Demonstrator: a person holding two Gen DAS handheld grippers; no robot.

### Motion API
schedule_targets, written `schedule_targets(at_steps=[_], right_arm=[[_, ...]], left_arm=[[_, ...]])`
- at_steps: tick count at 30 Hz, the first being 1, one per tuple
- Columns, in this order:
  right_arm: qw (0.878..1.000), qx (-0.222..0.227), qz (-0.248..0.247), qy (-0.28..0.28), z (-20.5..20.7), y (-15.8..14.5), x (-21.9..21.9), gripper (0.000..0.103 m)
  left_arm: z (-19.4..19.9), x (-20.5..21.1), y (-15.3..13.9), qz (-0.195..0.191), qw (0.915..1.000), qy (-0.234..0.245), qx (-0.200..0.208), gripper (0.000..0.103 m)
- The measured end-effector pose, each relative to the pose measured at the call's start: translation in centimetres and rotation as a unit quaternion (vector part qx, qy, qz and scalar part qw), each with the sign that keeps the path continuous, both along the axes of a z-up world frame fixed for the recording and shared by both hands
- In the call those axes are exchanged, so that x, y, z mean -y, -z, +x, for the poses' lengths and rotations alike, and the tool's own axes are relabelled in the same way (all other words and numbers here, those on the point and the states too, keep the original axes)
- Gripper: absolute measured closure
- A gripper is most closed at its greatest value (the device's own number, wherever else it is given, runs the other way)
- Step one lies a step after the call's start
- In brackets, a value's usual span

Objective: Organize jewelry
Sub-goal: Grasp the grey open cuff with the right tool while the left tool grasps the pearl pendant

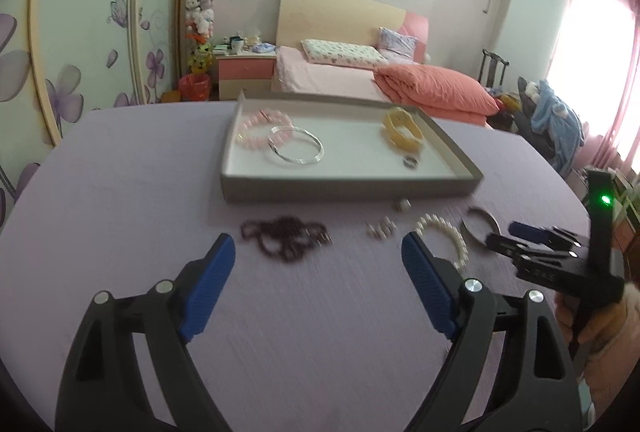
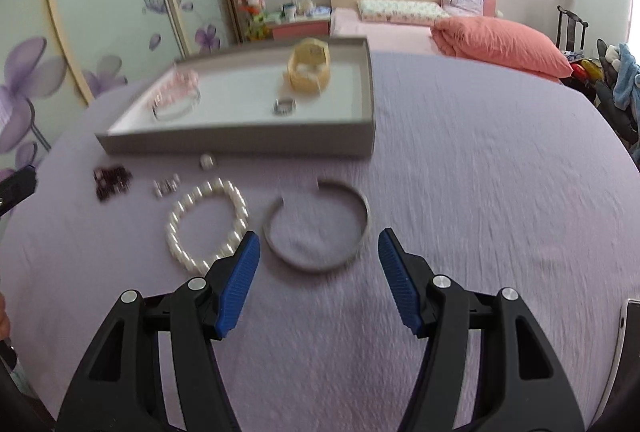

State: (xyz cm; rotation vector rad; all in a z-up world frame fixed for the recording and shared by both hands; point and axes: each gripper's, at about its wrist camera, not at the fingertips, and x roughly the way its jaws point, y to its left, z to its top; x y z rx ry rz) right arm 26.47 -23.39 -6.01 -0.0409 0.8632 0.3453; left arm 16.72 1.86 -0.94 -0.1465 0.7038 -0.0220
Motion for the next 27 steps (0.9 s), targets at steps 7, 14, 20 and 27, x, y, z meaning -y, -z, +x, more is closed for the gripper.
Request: schedule_targets(at_steps=[7,14,20,27], right_arm=[[0.999,-0.014,-0.045,-0.012,0.6,0.9,-1.1,0.034],[0.999,-0.014,-0.045,-0.015,2.3,1.1,-1.7,0.033],[0.999,-0.012,-0.044,-0.002,1.7,1.0,-1.0,0.037],[0.999,-0.006,-0.003,0.039,-0.3,0.1,2.0,0.037]], left_arm=[[-1.9,1.4,1.0,0.000,0.9996,0.026,-0.008,0.019],[-2.6,2.4,1.8,0.004,0.9992,0.037,-0.016,0.019],[-3.2,3.3,2.4,0.006,0.9985,0.050,-0.023,0.018],[-4.4,6.0,3.7,0.015,0.9959,0.080,-0.038,0.018]])
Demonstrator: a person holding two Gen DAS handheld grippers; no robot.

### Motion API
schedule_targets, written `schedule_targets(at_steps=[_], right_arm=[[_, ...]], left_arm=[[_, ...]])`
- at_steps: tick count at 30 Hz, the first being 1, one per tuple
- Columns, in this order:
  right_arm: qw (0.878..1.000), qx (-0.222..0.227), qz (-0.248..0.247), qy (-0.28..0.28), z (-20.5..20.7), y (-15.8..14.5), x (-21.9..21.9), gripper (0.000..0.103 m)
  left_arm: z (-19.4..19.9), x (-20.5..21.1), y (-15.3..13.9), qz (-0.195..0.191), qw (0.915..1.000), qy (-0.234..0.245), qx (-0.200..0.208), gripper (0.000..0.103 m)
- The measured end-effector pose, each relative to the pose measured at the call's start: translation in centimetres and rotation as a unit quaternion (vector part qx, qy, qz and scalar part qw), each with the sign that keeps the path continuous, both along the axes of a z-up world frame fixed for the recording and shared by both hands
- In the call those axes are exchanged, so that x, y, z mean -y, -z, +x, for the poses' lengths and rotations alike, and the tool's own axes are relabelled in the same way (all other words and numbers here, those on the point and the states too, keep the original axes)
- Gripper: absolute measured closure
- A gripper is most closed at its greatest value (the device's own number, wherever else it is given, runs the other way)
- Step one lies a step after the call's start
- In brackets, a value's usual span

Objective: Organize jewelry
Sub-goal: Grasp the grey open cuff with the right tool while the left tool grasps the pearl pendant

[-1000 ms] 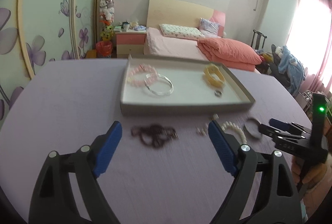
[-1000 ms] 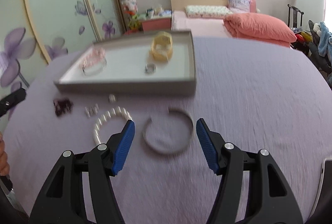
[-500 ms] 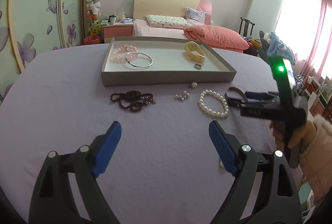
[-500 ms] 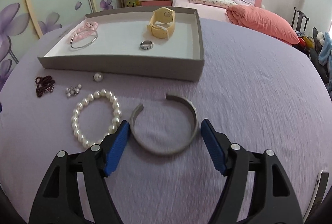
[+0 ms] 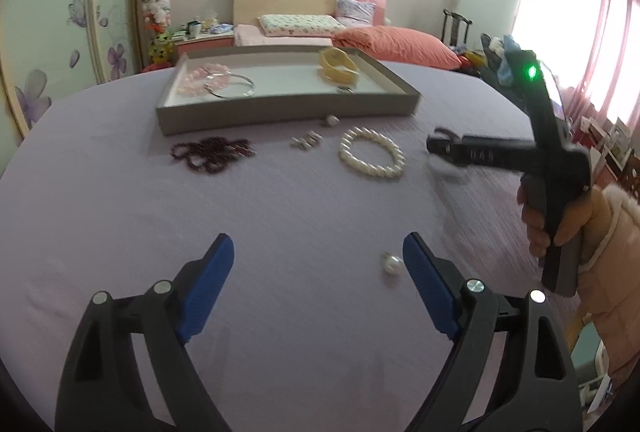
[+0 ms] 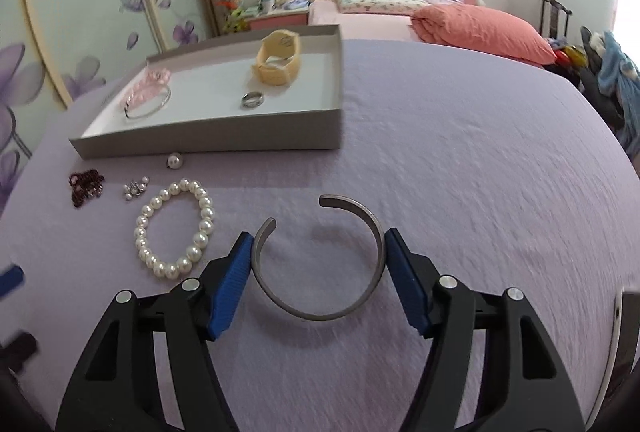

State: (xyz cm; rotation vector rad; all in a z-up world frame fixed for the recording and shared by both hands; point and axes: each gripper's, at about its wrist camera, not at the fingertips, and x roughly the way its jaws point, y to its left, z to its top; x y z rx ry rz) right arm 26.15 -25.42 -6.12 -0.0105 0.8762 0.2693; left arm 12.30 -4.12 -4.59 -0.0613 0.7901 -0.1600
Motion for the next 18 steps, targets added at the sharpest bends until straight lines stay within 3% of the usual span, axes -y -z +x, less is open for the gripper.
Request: schedule_targets(at_steps=[6,11,18], right_arm=[[1.000,0.011,0.029,0.004,-2.1,-1.5,1.4,0.037],[0.999,0.018,0.046,-0.001,-3.1,-2.4,1.9,0.037],[0.998,0.018,0.060,-0.006,-3.5,-2.6,2.2,0.036]], left_arm=[[-0.3,3.7,1.5,0.044,0.9988,0.020,-0.006,0.019],[0.7,5.5,2.9,0.057,0.9978,0.015,-0.029,0.038],[1.6,6.4,3.4,0.066,0.9970,-0.004,-0.041,0.048]])
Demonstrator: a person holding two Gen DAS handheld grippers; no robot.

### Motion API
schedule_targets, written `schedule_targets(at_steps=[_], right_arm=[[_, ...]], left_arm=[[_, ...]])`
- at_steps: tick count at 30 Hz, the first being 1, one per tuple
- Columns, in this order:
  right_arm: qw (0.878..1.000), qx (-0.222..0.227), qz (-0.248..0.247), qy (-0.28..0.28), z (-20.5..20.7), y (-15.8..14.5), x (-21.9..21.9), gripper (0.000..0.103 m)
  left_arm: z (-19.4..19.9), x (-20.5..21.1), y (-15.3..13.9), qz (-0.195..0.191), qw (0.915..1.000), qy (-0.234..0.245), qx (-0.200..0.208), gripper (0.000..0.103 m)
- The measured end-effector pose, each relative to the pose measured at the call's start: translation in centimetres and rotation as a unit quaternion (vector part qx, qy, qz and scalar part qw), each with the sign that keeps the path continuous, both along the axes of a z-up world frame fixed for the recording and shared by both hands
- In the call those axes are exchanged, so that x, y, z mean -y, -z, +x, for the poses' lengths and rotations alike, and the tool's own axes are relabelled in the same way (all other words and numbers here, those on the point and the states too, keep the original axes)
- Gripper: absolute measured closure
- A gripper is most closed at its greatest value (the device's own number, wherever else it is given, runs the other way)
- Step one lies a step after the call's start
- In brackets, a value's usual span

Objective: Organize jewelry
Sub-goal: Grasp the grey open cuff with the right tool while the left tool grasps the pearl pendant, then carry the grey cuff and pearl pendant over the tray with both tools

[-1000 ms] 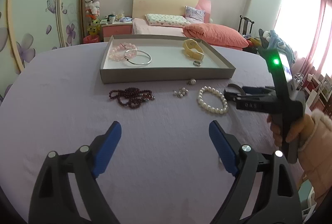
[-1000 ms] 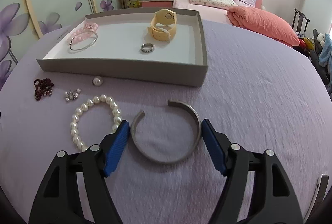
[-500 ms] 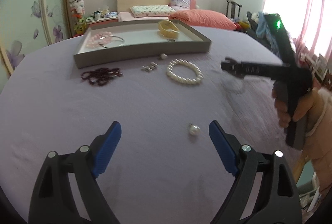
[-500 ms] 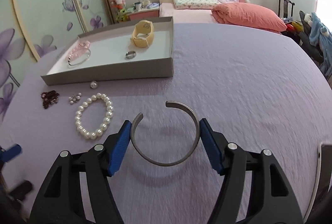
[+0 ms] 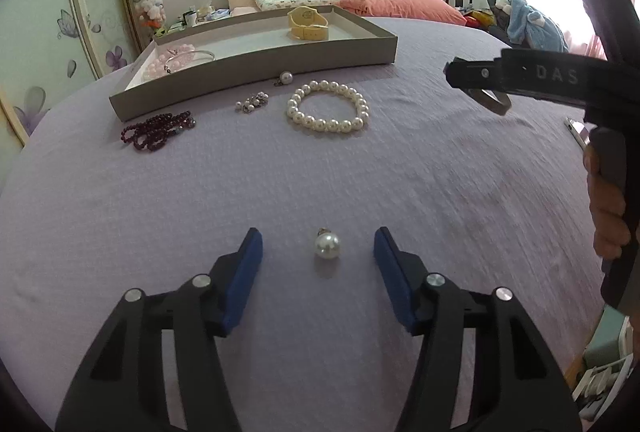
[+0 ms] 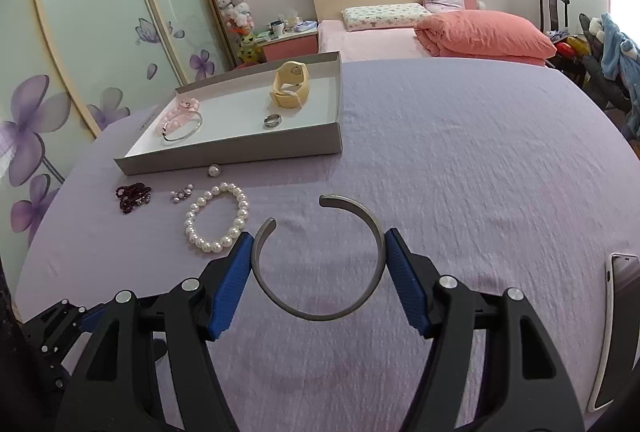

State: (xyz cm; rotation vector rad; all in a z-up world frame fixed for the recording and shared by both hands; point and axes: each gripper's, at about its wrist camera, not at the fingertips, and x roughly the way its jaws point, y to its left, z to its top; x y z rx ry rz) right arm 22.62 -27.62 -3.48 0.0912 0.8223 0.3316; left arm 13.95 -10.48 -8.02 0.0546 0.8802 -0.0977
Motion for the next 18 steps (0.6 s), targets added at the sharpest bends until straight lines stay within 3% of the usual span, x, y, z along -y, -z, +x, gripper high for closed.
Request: schedule_targets(at_steps=[3,9,18], right_arm=[[1.000,-0.003,0.006,0.000,0.1,0.1,0.1,0.036],[1.000,-0.005,0.012,0.000,0.1,0.1,0.3,0.036],[1.000,0.000,0.013,-0.012,-0.3,-0.1,-0.6,0.036]], left_arm=[[0.1,0.1,0.0,0.002,1.0000,-0.003,0.001,0.057],[-0.1,0.4,-0.1,0.002,1.0000,0.001,0.003,0.088],[0.2,-1.1,-0.2,-0.014,0.9999,-0.002,0.000,0.089]])
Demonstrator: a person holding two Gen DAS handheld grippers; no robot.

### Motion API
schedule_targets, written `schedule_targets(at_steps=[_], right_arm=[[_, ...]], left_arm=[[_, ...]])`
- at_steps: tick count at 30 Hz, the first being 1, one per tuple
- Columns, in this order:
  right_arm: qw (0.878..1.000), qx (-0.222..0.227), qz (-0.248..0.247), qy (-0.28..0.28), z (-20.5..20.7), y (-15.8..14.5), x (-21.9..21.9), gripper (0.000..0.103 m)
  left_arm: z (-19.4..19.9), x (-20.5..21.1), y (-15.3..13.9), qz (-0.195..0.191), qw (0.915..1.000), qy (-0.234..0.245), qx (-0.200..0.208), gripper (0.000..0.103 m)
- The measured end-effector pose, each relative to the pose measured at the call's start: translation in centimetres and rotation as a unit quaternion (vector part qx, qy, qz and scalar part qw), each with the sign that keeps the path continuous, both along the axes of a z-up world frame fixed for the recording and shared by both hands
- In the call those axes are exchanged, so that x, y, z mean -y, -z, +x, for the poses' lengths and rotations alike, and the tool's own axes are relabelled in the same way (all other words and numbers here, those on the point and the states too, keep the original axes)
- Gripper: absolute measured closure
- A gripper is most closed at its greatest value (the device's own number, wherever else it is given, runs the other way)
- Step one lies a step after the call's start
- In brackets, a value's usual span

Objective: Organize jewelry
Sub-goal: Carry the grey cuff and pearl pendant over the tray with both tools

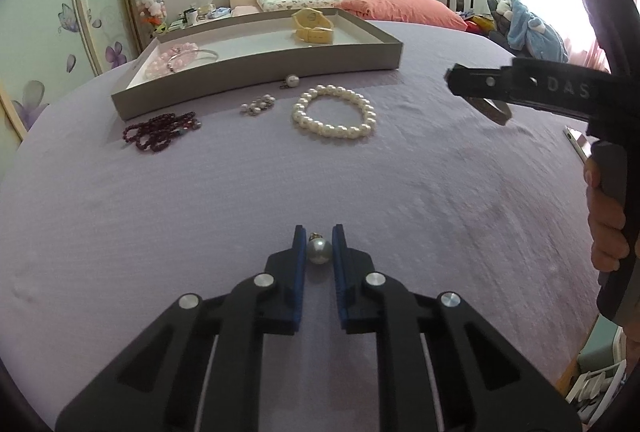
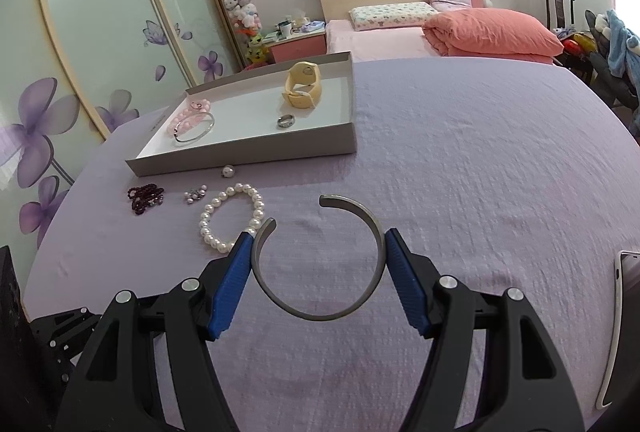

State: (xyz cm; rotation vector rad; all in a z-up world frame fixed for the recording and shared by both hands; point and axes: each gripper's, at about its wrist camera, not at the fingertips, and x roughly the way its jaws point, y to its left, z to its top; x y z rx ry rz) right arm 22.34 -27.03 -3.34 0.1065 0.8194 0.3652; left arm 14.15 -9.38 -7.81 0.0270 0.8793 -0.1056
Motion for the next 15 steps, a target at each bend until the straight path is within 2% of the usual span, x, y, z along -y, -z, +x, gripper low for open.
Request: schedule_targets(at_steps=[6,15], right_arm=[[1.000,0.009,0.000,-0.016,-0.3,-0.5,-1.7,0.036],[0.998,0.026,0.005,-0.048,-0.8,-1.6,-4.7,0.036]], left_arm=[[0.4,-2.7,-0.7,0.007,0.9997,-0.023,0.007,0.089],[1.3,-8.0,-5.3,0.002,0.9963,-0.065,0.057,0.089]])
